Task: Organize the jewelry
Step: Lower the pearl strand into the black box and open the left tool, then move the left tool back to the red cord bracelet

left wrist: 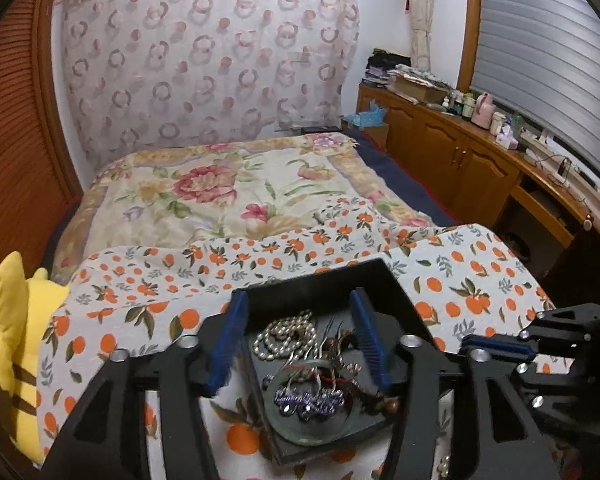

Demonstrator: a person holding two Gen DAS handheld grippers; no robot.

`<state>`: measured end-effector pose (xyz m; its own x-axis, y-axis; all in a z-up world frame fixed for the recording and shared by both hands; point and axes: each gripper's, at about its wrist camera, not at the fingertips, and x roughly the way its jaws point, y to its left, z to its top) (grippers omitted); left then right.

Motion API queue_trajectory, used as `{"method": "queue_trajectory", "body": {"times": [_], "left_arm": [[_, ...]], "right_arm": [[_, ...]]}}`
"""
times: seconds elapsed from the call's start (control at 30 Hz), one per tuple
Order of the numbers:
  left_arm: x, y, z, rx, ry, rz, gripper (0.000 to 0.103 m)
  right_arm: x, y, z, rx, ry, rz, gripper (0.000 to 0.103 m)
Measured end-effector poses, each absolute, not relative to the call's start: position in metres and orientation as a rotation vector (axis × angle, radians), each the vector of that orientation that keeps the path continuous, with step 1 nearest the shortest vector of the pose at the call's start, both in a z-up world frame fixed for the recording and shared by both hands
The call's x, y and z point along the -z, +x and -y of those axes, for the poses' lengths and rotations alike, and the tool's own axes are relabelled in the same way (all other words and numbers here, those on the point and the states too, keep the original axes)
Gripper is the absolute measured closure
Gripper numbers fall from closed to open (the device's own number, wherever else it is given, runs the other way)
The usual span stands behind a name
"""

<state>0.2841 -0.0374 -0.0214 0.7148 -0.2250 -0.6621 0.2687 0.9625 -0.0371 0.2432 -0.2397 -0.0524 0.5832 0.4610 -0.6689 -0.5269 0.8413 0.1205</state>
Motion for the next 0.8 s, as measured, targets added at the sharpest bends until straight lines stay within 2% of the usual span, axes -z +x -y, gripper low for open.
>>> {"method": "queue_trajectory", "body": {"times": [0.13, 0.33, 0.47, 0.5, 0.57, 0.8], "left_arm": [[0.02, 0.27, 0.037, 0.256, 0.084, -0.713, 0.023], [0.023, 0.25, 0.035, 0.244, 0.092, -0.714, 0.01], [0.026, 0.231, 0.033, 0.256, 0.091, -0.724, 0.009], [0.027, 0.225, 0.031, 0.258, 0.094, -0.727, 0.008], [0.03, 0.214, 0.029, 0.258, 0.099, -0.735, 0.008], [0.054, 0.173, 0.023, 0.267, 0.117, -0.796, 0.008]], "right_arm": [[0.053, 0.234, 0.244, -0.572, -0.097, -0.757, 0.096], [0.052, 0.22, 0.25, -0.564, -0.1, -0.752, 0.096], [0.055, 0.208, 0.255, -0.554, -0.103, -0.76, 0.093], [0.057, 0.204, 0.257, -0.553, -0.104, -0.765, 0.084], [0.06, 0.196, 0.26, -0.553, -0.103, -0.772, 0.076], [0.075, 0.173, 0.267, -0.552, -0.099, -0.814, 0.076]]}}
